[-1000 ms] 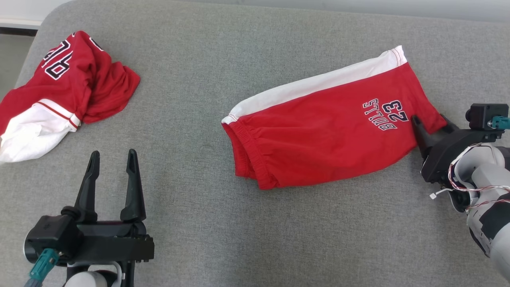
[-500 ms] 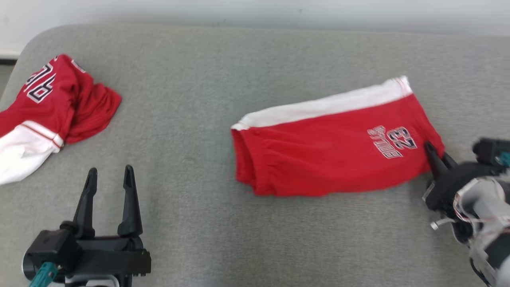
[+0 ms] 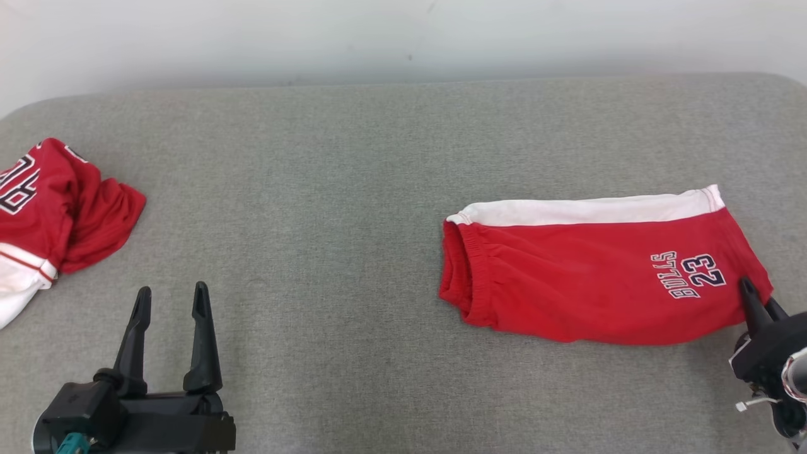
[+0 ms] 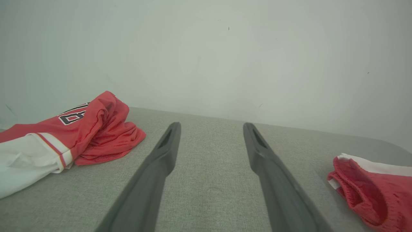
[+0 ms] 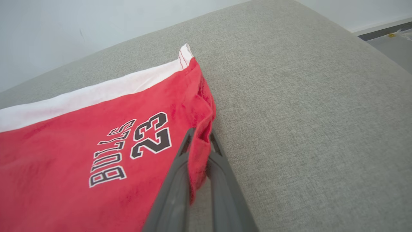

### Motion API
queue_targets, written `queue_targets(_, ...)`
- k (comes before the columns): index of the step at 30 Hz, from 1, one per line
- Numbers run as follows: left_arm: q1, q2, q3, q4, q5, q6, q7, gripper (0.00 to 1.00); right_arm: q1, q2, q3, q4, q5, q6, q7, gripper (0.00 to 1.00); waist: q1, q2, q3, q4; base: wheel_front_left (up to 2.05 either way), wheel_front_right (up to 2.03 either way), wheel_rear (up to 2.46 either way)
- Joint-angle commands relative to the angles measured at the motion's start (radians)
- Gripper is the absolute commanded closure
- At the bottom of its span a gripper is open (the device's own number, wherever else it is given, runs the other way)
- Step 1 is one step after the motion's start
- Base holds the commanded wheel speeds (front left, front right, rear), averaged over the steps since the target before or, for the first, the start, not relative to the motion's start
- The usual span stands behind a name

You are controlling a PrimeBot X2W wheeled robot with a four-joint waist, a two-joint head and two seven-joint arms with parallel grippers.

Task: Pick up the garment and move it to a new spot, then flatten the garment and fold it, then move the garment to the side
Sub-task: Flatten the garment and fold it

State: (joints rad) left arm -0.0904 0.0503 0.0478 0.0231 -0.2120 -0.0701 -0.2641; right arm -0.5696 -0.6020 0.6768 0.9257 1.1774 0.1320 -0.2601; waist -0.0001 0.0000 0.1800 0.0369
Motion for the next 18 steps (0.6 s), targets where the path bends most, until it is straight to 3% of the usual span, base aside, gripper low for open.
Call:
queue_targets(1,0.016,0.001,0.007,-0.002,0.012,0.003,0.000,0.00,-0.010,0.008,-0.008,-0.014,-0.019,-0.003,-0.006,1.00,0.0001,0.0000,-0.008,-0.013,0.00,0.00,0.00)
queue_targets(7,0.017,0.001,0.016,-0.001,0.017,-0.004,0.000,0.00,-0.044,0.035,-0.040,-0.081,-0.099,-0.003,-0.006,1.00,0.0001,0.0000,-0.017,-0.017,0.00,0.00,0.00)
queue_targets(18,0.027,0.001,0.009,-0.001,0.008,-0.004,0.000,0.00,0.025,0.134,-0.089,-0.365,-0.297,-0.003,-0.006,1.00,0.0001,0.0000,-0.043,0.010,0.00,0.00,0.00)
